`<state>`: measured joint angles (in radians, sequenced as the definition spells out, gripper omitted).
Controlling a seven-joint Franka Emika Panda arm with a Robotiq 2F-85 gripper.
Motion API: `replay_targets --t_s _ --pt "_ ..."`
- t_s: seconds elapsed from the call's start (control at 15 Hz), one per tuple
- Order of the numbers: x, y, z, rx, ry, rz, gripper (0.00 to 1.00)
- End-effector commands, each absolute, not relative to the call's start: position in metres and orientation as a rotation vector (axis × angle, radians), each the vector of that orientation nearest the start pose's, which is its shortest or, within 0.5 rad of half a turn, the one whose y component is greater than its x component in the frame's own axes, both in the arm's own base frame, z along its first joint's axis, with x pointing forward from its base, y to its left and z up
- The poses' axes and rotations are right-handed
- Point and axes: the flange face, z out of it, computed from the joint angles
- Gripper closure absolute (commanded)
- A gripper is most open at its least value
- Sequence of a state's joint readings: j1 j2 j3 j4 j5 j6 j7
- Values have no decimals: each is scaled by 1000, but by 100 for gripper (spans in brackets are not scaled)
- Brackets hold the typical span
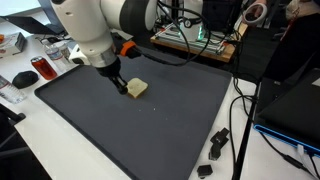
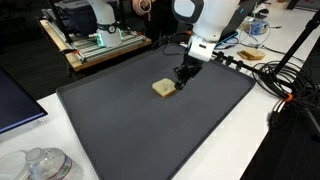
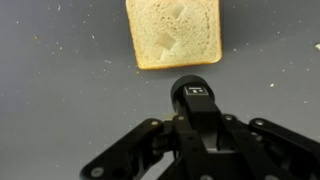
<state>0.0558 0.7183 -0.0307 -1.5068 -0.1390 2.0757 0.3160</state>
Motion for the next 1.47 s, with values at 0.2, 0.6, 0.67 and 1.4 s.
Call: replay_targets --t_s 0.2,0.6,0.67,1.4 --pt "696 -57 240 -3089 299 220 95" --pt "695 -68 233 -3086 333 218 78" --pt "695 -66 233 -3084 329 218 78" --pt "651 -154 221 -2760 363 79 95"
